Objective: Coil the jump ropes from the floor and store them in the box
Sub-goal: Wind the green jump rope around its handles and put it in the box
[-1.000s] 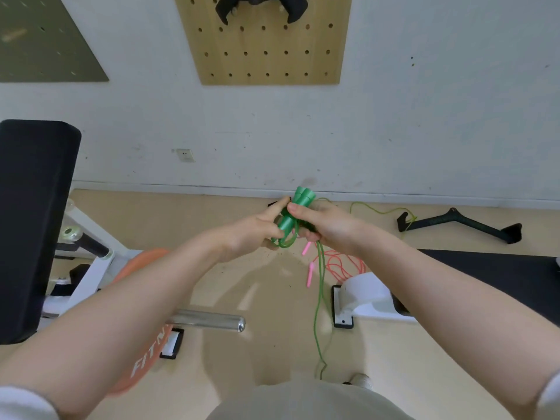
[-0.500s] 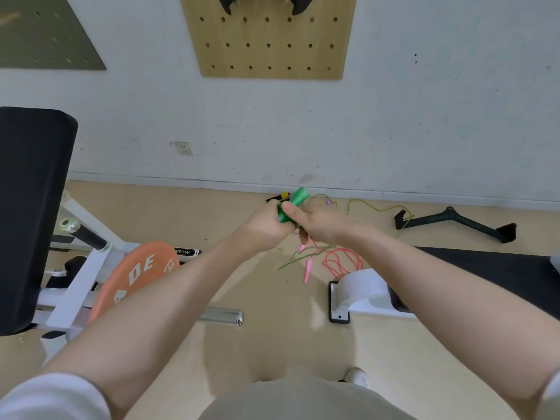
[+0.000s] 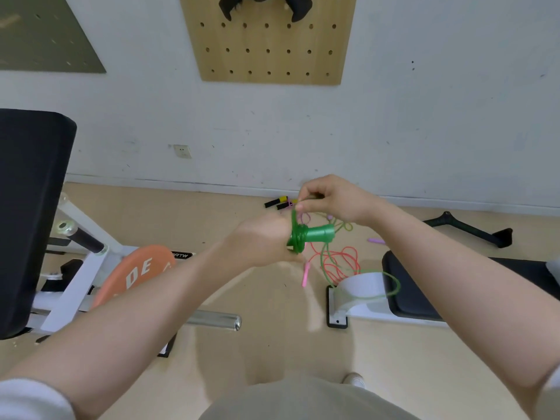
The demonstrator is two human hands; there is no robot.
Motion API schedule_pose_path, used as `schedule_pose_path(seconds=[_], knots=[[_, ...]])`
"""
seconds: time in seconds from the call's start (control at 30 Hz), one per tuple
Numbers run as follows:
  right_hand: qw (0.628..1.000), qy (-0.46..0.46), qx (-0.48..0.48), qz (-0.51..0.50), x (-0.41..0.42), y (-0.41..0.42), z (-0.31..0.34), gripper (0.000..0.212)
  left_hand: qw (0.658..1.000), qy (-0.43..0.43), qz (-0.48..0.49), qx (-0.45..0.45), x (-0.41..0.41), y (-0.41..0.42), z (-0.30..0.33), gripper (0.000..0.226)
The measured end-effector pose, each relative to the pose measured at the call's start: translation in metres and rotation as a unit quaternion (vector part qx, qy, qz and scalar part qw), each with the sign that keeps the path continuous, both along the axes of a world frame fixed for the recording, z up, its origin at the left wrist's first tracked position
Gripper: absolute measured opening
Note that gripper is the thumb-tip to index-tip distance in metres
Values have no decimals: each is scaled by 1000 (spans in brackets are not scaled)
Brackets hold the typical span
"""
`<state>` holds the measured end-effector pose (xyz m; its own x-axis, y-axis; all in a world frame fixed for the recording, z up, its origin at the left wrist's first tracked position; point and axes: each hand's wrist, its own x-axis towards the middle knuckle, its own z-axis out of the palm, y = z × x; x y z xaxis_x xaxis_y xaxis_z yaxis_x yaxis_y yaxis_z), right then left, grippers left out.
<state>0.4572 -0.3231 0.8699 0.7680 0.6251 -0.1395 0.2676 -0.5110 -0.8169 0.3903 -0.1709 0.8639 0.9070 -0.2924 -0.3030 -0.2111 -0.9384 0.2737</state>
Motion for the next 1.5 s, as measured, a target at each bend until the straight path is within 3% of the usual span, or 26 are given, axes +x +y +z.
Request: schedule_pose_path(seconds=[0.07,0.13,0.2,0.3,0.37,0.5,0.6,0.67,0.83,0.97,1.07,1.13,1.27,1.3,1.37,1.5], knots=[[995,82,59,-18,-5,-2,-10,19,994,15,65,-91,-1,6,4,73],[990,107,84,-32,-9,1,-21,20,986,26,82,-144,-4,14,4,80],[988,114,89,-48,-13,6,-31,23,970,42,76,-228,-9,21,0,69],[969,207,121,-60,-27,15,-45,39,904,62,122,-406,-13,31,-3,47],[972,197,113,-64,-36,22,-53,42,889,55,143,-431,-11,38,-4,51],[999,-6,-42,-12,-45,44,-49,26,927,40,198,-316,-10,58,-13,60],[963,-120,-230,66,-55,69,-48,28,934,53,219,-278,-9,65,-26,58],[940,-154,-292,83,-62,80,-51,27,949,63,208,-229,-7,66,-32,51],[904,-217,-346,125,-73,73,-39,27,979,90,136,-123,-6,57,-36,45],[850,-325,-396,125,-81,64,-27,18,992,81,84,-48,-9,50,-38,41],[845,-368,-378,91,-77,58,-7,26,989,132,64,-16,-16,45,-48,68],[890,-300,-333,85,-68,50,6,26,988,143,50,-16,-19,38,-51,83],[988,-87,-123,29,-46,24,4,22,993,104,-36,-51,-18,19,-32,51],[997,-28,-66,1,-43,16,0,20,991,102,-35,-80,-17,16,-27,63],[996,57,36,-49,-36,1,-6,14,989,87,-9,-122,-15,10,-15,93],[953,217,183,-105,-20,-17,-21,24,961,63,43,-265,-9,-5,-2,83]])
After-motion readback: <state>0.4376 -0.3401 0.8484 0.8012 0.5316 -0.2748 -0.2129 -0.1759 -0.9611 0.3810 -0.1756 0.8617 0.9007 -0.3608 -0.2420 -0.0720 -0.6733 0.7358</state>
